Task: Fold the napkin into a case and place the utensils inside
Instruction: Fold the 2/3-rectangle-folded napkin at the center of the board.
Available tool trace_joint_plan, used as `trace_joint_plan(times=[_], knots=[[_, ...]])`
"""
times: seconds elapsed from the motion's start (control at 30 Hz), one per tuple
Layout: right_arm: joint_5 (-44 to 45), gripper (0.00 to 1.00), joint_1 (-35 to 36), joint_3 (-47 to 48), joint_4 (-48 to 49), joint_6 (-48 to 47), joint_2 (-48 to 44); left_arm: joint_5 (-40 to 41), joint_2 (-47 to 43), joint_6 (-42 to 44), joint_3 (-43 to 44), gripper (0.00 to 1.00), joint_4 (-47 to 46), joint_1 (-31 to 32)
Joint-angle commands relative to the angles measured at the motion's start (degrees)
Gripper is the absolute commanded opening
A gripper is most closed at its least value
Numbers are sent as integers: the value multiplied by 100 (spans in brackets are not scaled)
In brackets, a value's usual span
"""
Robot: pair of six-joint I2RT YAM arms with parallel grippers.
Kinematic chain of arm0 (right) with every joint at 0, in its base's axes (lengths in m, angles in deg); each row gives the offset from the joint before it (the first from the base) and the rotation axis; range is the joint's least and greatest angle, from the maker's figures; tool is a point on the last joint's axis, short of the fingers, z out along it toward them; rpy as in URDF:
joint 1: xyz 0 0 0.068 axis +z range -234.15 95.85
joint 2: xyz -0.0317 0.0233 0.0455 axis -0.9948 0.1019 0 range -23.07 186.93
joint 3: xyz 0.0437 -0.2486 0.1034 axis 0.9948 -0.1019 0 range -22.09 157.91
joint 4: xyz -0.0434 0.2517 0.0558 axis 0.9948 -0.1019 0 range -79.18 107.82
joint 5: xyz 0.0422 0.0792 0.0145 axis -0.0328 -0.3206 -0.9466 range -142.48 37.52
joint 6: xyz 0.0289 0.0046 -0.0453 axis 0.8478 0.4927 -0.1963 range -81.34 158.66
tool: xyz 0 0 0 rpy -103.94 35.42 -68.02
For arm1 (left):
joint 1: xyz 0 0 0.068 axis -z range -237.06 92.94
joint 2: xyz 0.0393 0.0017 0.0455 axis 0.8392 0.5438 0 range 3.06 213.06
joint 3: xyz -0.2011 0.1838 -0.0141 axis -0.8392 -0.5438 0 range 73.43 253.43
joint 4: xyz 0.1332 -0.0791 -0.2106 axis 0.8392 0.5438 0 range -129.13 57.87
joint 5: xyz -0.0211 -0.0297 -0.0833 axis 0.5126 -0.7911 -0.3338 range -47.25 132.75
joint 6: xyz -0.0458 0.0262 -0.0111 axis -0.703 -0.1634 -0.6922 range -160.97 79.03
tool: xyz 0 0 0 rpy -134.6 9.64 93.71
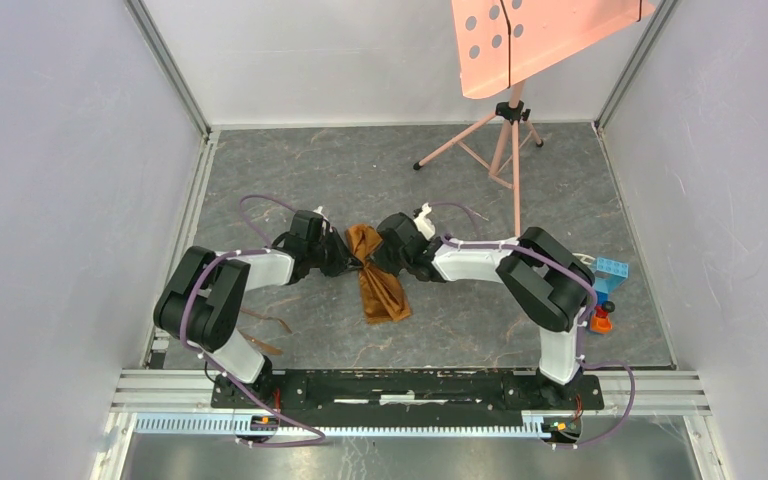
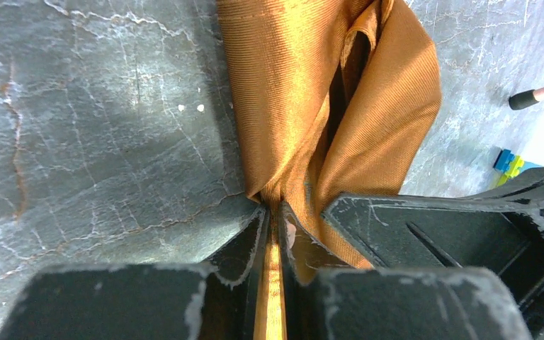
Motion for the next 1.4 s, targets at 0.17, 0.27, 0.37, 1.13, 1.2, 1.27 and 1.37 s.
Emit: trace_joint_plan(times=[0.17, 0.27, 0.37, 1.13, 1.2, 1.27, 1.37], knots=[[491, 0, 124, -356, 1095, 944, 30, 334, 177, 332, -135, 11, -239, 35], [612, 0, 107, -296, 1146, 1025, 77, 327, 185, 320, -129, 11, -269, 49], [670, 0, 117, -437, 1410, 1309, 115, 390, 124, 327, -187, 10, -286, 59], [707, 0, 10, -730, 1848, 1486, 215, 228, -1307, 551, -858, 85, -538, 198], [685, 0, 7, -694, 1852, 1525, 217, 394, -1212, 630, -828, 89, -603, 413], [616, 0, 10, -654, 1884, 1603, 242, 630, -1081, 665, -804, 90, -682, 662], [547, 0, 11, -563, 1900, 1635, 260, 1002, -847, 624, -773, 89, -745, 870]])
